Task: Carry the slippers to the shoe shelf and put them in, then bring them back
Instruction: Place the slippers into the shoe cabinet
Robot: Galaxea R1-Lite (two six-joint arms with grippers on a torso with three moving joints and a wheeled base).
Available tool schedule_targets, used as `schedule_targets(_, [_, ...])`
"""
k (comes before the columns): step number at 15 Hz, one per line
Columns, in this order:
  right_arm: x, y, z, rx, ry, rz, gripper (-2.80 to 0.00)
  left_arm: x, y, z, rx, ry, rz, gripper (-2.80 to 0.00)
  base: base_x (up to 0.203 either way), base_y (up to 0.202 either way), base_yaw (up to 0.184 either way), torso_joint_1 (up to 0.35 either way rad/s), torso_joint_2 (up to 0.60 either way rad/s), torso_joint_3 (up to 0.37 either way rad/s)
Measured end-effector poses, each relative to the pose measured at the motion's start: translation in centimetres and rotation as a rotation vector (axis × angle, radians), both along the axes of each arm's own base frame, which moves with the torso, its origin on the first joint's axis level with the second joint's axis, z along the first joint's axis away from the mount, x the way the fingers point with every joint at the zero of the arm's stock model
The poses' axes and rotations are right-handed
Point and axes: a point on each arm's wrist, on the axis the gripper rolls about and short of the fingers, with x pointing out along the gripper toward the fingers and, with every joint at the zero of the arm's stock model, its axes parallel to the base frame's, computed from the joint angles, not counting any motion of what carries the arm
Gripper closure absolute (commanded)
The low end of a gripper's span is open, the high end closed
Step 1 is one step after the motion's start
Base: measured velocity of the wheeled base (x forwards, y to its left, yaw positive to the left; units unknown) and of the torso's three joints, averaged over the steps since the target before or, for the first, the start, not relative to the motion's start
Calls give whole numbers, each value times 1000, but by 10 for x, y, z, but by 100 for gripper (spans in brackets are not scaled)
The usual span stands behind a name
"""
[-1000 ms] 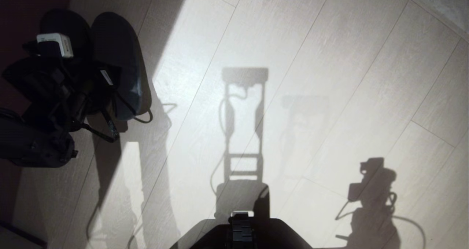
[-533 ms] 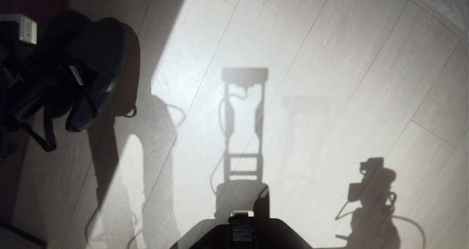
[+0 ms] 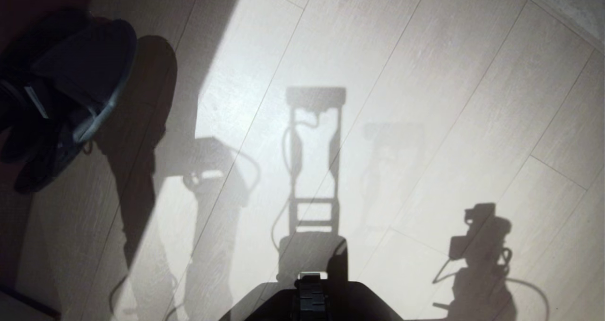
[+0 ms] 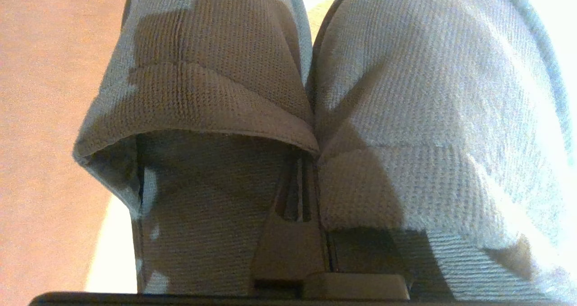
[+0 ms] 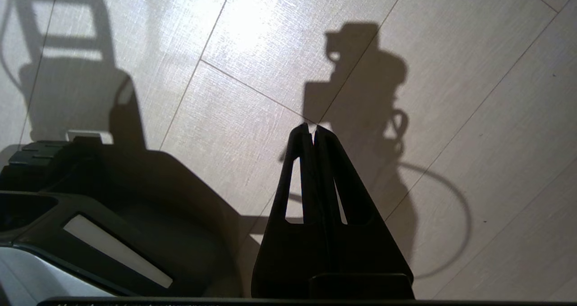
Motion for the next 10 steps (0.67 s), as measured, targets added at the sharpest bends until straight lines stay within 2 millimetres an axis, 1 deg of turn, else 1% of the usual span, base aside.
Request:
schedule_targets(2, [0, 0, 0, 0, 0, 0, 0, -21, 14, 3, -28, -14, 14, 0, 0, 0, 0, 0, 0, 0])
schedule_targets(3, [0, 0, 0, 0, 0, 0, 0, -35, 19, 6, -47, -30, -3, 0, 0, 0, 0, 0, 0, 0])
schedule_targets(5, [0, 0, 0, 0, 0, 1, 0, -58, 23, 12, -64, -47, -41, 0, 0, 0, 0, 0, 0, 0])
schedule_targets(6, [0, 0, 0, 0, 0, 1, 0, -65, 22, 14, -57, -55, -47, 0, 0, 0, 0, 0, 0, 0])
schedule_targets(8, [0, 0, 0, 0, 0, 1, 0, -72, 20, 16, -49, -65, -44, 0, 0, 0, 0, 0, 0, 0])
schedule_targets(10, [0, 0, 0, 0, 0, 0, 0, -80, 15, 15, -35, -55, -92, 0, 0, 0, 0, 0, 0, 0])
